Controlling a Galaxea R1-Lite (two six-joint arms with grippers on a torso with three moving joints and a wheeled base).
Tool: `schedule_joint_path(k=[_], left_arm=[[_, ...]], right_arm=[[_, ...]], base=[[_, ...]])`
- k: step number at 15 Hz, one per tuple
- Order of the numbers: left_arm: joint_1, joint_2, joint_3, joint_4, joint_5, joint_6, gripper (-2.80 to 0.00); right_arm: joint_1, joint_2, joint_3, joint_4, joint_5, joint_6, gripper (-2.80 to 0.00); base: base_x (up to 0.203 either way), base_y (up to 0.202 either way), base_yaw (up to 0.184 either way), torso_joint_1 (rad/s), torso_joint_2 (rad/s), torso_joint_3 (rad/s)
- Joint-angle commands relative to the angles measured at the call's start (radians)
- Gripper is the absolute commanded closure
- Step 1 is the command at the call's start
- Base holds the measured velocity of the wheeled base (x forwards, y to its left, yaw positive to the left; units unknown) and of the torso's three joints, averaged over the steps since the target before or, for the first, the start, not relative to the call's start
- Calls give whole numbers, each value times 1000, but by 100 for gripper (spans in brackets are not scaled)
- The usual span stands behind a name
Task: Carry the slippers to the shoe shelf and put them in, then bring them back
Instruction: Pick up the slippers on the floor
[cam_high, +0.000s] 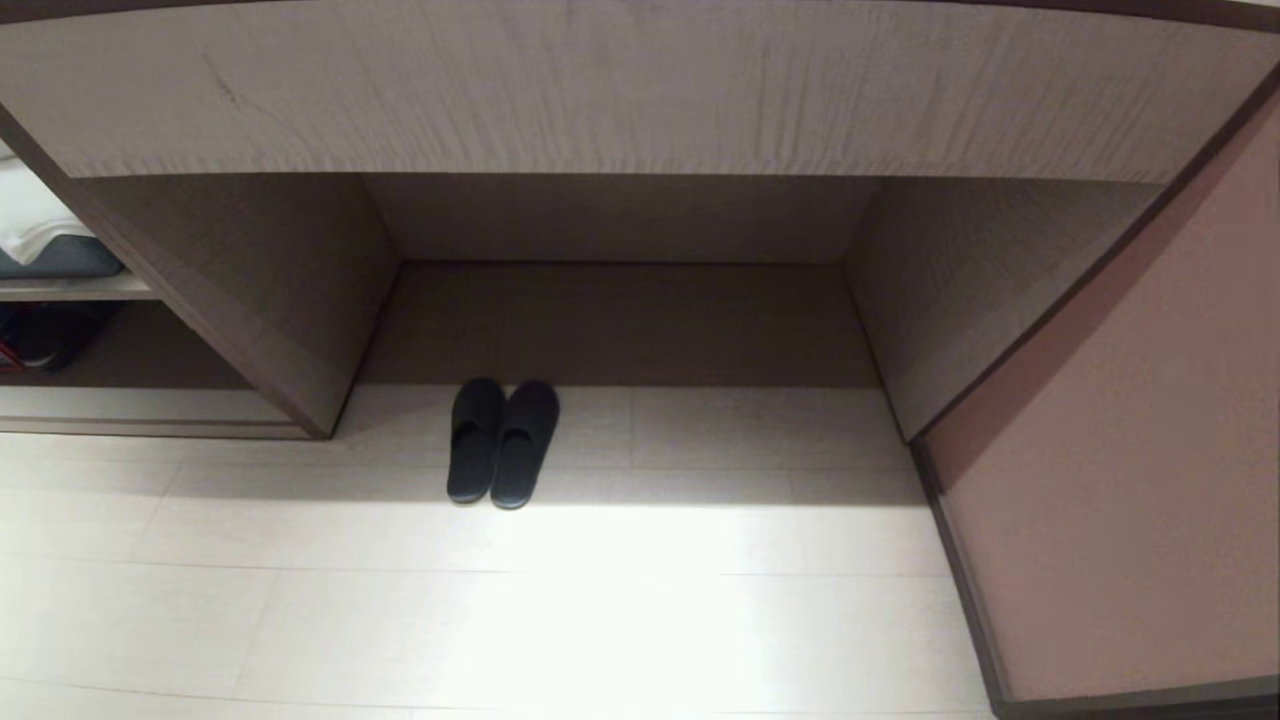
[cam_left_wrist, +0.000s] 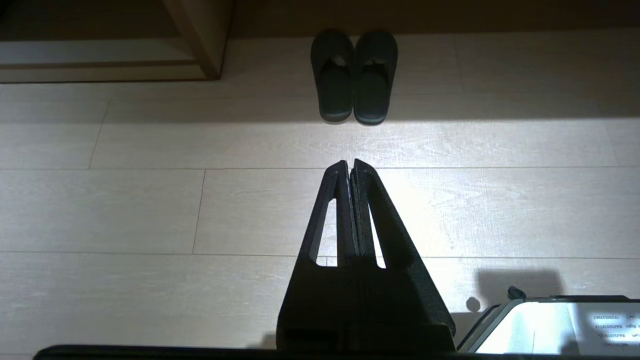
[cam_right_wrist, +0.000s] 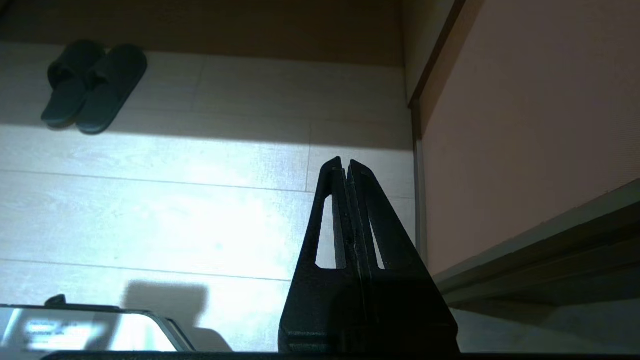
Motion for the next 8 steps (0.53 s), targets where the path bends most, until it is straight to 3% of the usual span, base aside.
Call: schedule_joint_path(k=[1,8], left_arm=[[0,1,0,0,0,0,0],[0,1,0,0,0,0,0]], right_arm=[[0,-2,0,0,1,0,0],[2,0,0,0,1,0,0]], base=[[0,0,0,3,10,-204],[0,0,0,4,2,-199]])
